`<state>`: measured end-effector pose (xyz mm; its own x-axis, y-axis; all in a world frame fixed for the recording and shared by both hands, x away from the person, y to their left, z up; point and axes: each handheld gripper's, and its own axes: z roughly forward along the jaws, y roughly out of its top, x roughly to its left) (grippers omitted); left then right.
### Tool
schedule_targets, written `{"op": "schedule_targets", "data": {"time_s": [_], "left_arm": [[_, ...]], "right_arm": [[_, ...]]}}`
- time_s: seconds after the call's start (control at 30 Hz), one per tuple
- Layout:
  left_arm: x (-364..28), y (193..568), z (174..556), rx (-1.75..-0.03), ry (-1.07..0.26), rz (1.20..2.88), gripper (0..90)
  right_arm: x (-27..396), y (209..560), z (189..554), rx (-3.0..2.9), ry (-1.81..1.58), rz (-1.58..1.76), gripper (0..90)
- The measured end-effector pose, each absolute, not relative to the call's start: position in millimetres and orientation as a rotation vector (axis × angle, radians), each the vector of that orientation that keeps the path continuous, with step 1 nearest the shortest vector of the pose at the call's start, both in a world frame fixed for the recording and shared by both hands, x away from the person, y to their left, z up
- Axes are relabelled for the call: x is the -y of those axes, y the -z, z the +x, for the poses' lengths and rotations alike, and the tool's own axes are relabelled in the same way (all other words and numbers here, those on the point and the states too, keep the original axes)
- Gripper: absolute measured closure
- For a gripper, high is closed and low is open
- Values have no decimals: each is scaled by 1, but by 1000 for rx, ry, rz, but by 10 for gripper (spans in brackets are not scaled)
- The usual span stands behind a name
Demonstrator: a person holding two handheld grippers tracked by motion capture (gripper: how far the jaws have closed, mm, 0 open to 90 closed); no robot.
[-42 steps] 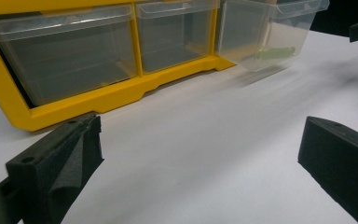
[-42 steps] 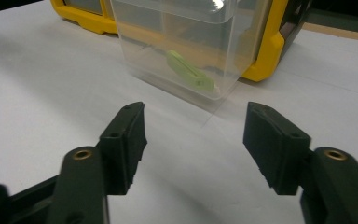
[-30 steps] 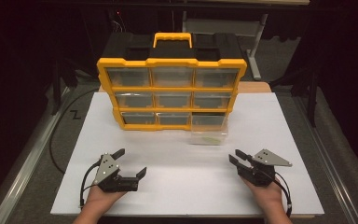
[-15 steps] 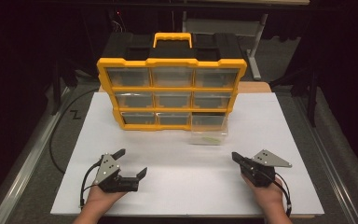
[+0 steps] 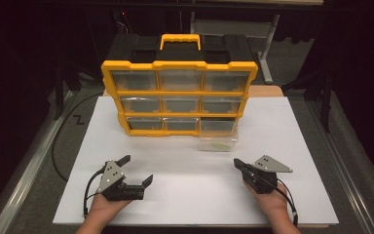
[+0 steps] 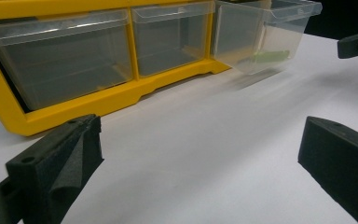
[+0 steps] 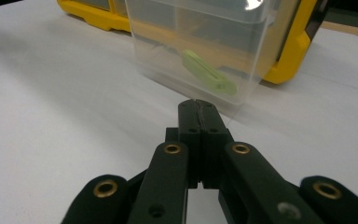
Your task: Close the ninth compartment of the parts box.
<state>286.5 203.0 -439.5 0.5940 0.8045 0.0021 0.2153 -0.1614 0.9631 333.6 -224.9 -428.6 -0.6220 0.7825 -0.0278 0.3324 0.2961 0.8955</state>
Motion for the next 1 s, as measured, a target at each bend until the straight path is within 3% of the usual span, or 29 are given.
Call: {"op": "schedule_targets", "data": {"time_s": [1.0], "left_arm": [[-204,438,285,-838,-651,1683,3]], "right_arm": [[178,418,366,-2117,-1243,943,900]]}}
